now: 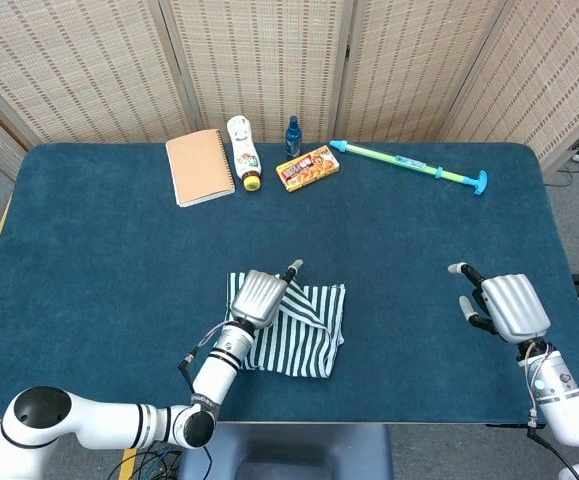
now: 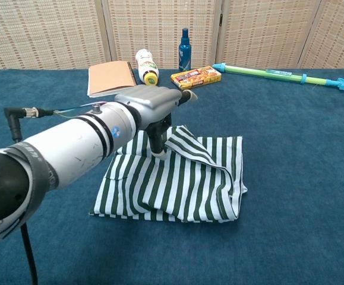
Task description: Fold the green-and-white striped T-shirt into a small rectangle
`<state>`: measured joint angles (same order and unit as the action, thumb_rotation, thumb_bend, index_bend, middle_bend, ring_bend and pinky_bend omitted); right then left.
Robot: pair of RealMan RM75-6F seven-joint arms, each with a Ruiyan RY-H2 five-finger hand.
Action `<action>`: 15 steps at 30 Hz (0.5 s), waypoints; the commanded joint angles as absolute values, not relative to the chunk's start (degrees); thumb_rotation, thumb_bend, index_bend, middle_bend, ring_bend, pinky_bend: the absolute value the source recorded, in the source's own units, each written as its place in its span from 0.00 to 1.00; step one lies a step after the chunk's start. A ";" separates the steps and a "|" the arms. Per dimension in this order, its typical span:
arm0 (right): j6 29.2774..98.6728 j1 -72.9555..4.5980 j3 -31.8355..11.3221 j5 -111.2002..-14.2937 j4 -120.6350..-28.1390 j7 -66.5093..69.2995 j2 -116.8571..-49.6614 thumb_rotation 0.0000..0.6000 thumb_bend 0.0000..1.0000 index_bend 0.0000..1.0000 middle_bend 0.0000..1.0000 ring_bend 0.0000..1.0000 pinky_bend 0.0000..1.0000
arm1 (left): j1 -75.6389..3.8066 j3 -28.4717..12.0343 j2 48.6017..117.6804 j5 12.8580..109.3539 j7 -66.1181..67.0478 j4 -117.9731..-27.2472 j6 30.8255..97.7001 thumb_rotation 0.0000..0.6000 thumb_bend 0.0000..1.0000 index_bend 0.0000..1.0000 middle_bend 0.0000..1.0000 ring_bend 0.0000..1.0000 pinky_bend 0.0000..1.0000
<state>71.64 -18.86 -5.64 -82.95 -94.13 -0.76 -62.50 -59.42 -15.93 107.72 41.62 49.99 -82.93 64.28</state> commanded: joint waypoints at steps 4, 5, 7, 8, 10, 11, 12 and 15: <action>71.69 -18.77 -5.71 -82.75 -94.00 -0.71 -62.39 1.00 0.48 0.25 0.97 1.00 1.00 | -61.02 -18.09 111.45 41.72 47.33 -76.44 62.82 1.00 0.13 0.00 0.86 0.85 0.99; 71.64 -18.77 -5.73 -82.68 -93.95 -0.67 -62.39 1.00 0.48 0.25 0.97 1.00 1.00 | -61.33 -18.59 112.17 42.41 46.38 -75.22 62.80 1.00 0.13 0.00 0.86 0.85 0.99; 71.60 -18.76 -5.76 -82.56 -93.85 -0.61 -62.42 1.00 0.48 0.25 0.97 1.00 1.00 | -61.73 -19.19 113.17 43.59 44.75 -73.57 62.64 1.00 0.13 0.00 0.86 0.85 0.99; 71.56 -18.75 -5.77 -82.50 -93.79 -0.54 -62.45 1.00 0.48 0.25 0.97 1.00 1.00 | -62.01 -19.57 113.81 44.37 43.71 -72.42 62.52 1.00 0.13 0.00 0.86 0.85 0.99; 71.57 -18.72 -5.77 -82.46 -93.71 -0.46 -62.48 1.00 0.48 0.25 0.97 1.00 1.00 | -62.55 -20.04 114.87 45.55 42.53 -70.37 62.49 1.00 0.13 0.00 0.86 0.85 0.99; 71.59 -18.69 -5.77 -82.44 -93.67 -0.42 -62.48 1.00 0.48 0.25 0.97 1.00 1.00 | -62.91 -20.42 115.59 46.09 41.84 -69.04 62.40 1.00 0.13 0.00 0.86 0.85 0.99; 71.62 -18.67 -5.79 -82.43 -93.64 -0.40 -62.47 1.00 0.48 0.25 0.97 1.00 1.00 | -63.21 -20.73 116.12 46.39 41.45 -68.10 62.31 1.00 0.13 0.00 0.86 0.85 0.99; 71.72 -18.56 -5.83 -82.31 -93.55 -0.33 -62.39 1.00 0.48 0.25 0.97 1.00 1.00 | -64.15 -21.66 117.62 47.01 40.61 -65.81 61.89 1.00 0.13 0.00 0.86 0.85 0.99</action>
<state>71.72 -18.56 -5.83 -82.30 -93.55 -0.33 -62.39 -63.48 -20.97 116.72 46.39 41.34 -66.82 62.21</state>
